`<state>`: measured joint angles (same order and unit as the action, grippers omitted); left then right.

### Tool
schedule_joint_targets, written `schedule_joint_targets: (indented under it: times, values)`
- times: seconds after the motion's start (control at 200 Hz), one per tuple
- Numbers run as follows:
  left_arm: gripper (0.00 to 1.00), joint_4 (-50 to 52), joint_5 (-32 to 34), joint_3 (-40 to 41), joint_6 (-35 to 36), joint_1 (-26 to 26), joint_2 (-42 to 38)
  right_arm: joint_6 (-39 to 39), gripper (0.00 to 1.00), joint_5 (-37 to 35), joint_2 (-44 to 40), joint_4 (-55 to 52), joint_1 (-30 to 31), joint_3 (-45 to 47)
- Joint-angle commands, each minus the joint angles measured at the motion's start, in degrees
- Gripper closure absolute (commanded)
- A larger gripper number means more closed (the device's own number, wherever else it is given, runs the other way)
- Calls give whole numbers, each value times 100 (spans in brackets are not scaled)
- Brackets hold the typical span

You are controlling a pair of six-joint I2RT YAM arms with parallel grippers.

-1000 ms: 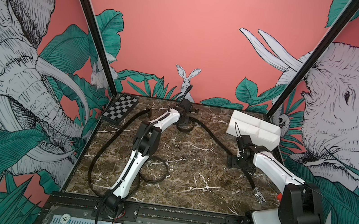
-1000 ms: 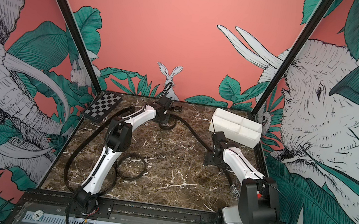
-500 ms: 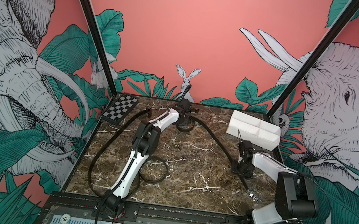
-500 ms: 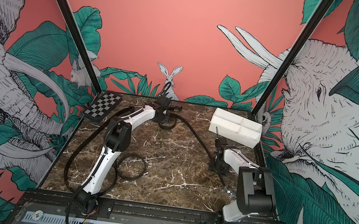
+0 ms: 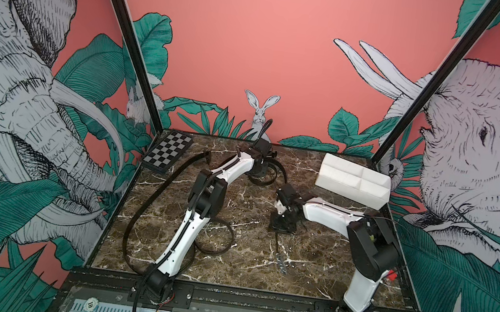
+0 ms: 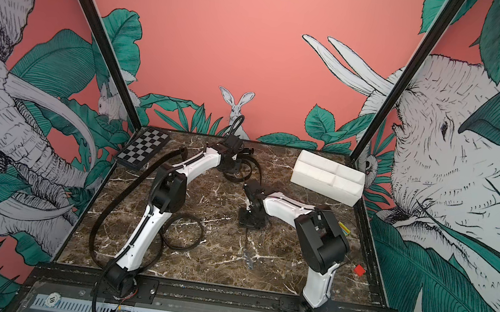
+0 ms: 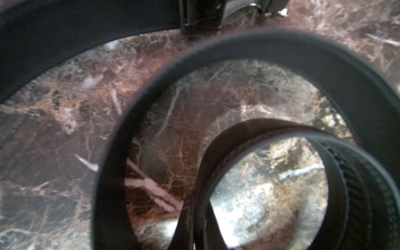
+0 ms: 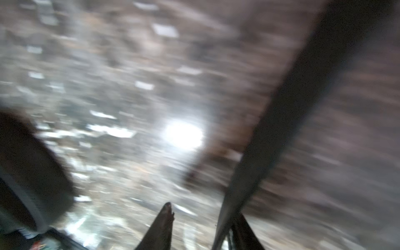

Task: Place the belts into the storage roll
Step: Roll the belt at the center of the board.

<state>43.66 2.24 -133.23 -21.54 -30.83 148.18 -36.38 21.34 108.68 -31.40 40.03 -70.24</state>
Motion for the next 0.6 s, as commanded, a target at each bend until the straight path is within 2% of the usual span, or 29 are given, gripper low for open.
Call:
schedule_joint_targets:
  times: [0.0,0.035,0.09,0.31,0.43,0.595]
  values:
    - [100,847,-172,167,-75,-72,483,-155,46,722,343,163,328,-702]
    - [100,852,-181,171,-65,-72,487,-240,37,816,188,379,277,-648]
    - [100,848,-206,194,-69,-72,467,-314,31,864,-72,570,95,-533]
    - [100,828,-380,324,8,-112,405,58,21,400,-960,379,-1291,160]
    - [100,850,-421,385,37,-204,367,542,17,-97,-734,269,-1723,-182]
    - [100,793,-458,584,1,-329,333,770,15,-405,163,642,-1926,-1129]
